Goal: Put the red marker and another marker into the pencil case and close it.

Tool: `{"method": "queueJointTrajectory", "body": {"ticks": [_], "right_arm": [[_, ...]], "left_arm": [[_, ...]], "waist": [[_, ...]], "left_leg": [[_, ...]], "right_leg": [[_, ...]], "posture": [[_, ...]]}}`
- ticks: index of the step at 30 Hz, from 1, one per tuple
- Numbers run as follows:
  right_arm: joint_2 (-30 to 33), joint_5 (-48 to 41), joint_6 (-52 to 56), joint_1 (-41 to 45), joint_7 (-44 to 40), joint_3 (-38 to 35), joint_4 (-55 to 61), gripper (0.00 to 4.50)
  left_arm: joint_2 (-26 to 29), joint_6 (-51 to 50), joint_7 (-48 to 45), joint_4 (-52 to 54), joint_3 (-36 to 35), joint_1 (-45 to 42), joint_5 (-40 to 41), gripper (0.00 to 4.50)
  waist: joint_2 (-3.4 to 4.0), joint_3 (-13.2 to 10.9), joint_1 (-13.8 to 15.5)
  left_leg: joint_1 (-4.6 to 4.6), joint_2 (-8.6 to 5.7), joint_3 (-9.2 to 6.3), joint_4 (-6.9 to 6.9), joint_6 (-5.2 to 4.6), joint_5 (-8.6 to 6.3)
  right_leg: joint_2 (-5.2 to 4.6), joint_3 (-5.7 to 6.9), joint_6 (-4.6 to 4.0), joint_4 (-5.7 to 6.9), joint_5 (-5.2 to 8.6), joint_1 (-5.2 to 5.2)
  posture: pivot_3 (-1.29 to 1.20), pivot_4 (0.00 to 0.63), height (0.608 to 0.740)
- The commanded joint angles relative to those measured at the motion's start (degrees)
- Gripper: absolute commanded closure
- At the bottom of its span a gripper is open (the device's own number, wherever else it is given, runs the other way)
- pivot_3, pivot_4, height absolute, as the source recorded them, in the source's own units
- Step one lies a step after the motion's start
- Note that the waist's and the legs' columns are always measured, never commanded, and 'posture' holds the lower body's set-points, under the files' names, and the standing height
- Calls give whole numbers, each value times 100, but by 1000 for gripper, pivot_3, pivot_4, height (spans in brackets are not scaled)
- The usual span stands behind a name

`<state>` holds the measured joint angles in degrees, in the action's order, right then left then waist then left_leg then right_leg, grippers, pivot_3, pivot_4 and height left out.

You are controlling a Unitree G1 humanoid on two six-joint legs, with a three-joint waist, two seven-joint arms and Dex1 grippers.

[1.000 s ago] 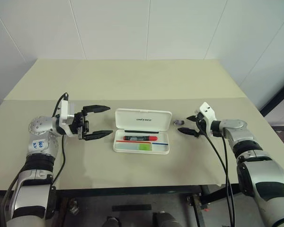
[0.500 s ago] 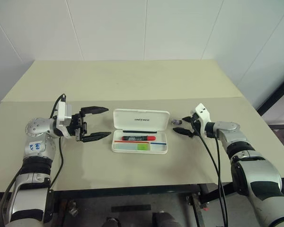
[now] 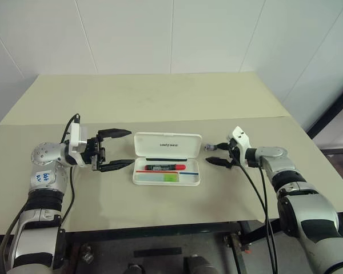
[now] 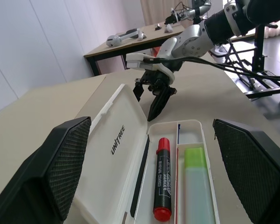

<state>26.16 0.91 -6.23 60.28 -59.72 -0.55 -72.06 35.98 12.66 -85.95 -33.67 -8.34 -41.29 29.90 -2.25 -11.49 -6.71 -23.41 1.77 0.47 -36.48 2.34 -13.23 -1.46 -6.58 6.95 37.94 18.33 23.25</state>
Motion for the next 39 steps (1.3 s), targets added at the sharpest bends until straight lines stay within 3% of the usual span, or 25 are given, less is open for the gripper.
{"method": "queueJointTrajectory", "body": {"ticks": [1, 8, 9, 11, 22, 31, 39], "right_arm": [[-63, 79, -71, -23, 518, -36, -20, 21], [-92, 112, -105, -6, 510, 3, -54, 21], [-92, 105, -112, -3, 506, -7, -54, 196], [-98, 65, -112, 6, 446, -43, -46, 640], [-14, 9, -126, -49, 30, -71, 103, 4321], [238, -193, -272, -249, 4, -207, 475, 4364], [627, -348, -287, -442, 141, -349, 1507, 4365]], "left_arm": [[-32, 59, -114, 102, -57, -95, -20, 0], [-96, 84, -131, 42, -66, -158, -73, 0], [-97, 89, -131, 34, -70, -163, -81, 0], [-97, 100, -134, 17, -77, -168, -87, 0], [-161, 135, -120, 7, -76, -149, -91, 0], [-286, 172, -153, -59, -52, -192, -103, 0], [-422, 140, -313, -179, -2, -275, -66, 0]], "waist": [[0, 0, -14], [0, 0, -30], [0, 0, -34], [0, 0, -36], [0, 0, -25], [0, 0, 40], [1, -2, 45]], "left_leg": [[5, 0, 2, 0, 1, 0], [30, -3, -4, 0, 0, 3], [30, -3, -4, 1, 0, 3], [30, -3, -5, 4, 0, 3], [29, -3, -7, 6, 0, 3], [29, -2, -6, 25, 0, 3], [21, -2, -6, 42, 1, 1]], "right_leg": [[-1, -2, 0, 1, 0, -5], [-2, 0, 1, -8, -1, -40], [-2, 1, 1, -9, -1, -40], [-2, 1, 1, -10, -1, -40], [-6, 3, 2, -15, -2, -43], [-8, 4, 2, -29, -1, -41], [-11, 6, 3, -50, -1, -39]], "posture": [[0, 150, 740], [0, 150, 740], [0, 150, 740], [0, 150, 740], [0, 150, 740], [0, 150, 740], [0, 150, 740]]}}
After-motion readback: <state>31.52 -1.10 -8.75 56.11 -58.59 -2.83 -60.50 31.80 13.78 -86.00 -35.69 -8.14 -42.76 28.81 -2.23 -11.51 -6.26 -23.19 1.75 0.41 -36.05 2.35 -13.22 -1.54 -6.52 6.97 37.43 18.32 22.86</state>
